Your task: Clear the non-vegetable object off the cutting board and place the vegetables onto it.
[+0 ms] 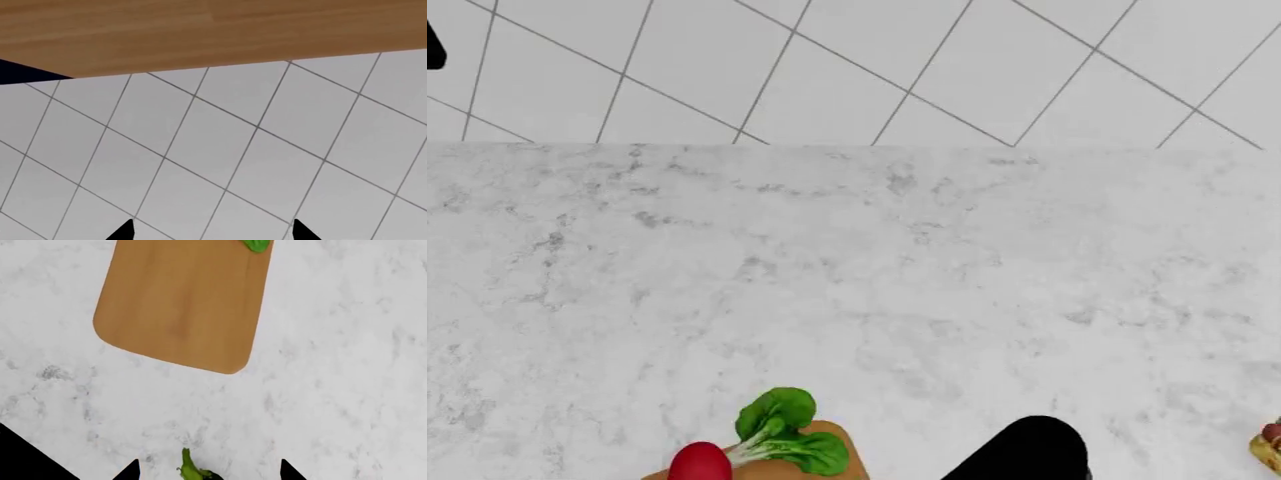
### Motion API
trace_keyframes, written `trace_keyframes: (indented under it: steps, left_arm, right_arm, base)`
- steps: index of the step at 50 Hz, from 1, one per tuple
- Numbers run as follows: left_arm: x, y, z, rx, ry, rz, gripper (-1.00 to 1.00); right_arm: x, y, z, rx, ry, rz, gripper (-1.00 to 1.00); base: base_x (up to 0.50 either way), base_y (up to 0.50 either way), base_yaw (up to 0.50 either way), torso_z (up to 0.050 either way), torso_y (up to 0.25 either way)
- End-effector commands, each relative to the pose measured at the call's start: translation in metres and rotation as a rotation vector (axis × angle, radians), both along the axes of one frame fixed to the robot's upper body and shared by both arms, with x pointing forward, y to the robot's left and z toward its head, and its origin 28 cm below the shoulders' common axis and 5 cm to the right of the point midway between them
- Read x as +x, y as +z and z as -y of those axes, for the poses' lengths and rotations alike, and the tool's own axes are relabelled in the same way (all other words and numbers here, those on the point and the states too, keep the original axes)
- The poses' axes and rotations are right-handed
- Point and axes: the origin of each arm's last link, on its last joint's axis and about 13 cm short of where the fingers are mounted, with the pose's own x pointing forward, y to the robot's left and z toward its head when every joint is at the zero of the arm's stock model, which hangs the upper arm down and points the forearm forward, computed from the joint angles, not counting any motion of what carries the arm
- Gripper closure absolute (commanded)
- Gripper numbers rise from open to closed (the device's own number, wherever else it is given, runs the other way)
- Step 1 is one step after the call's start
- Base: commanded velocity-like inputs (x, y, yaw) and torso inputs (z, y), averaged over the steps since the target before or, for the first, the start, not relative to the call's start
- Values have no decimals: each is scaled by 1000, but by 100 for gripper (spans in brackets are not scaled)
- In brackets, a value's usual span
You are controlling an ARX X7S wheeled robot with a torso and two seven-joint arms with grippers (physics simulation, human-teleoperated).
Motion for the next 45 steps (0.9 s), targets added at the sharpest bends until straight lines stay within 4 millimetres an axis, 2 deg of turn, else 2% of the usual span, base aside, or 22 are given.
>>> trace_keyframes:
  steps: [1,14,21,28,45]
  left_arm:
    - [-2,2,0,-11,-33,8,-100]
    - [-3,2,0,-13,-30,11,-100]
    - [-2,0,-2,-15,-25,3,-100]
    - [-2,0,-2,-19,-23,2,-100]
    - [-1,3,-8,-30,-8,9,-100]
  right_arm:
    - [-6,-5,1,-32,44,-25,-100]
    - [-12,-14,7,-80,49,-73,-100]
    - [-12,-17,8,-202,96,-91,-100]
    - [-4,-12,5,-281,125,-68,-100]
    - [1,-7,2,-326,220,-97,-100]
  base:
    - [0,0,0,0,0]
    - [0,0,0,0,0]
    - [0,0,0,0,0]
    - [0,0,0,0,0]
    - [0,0,0,0,0]
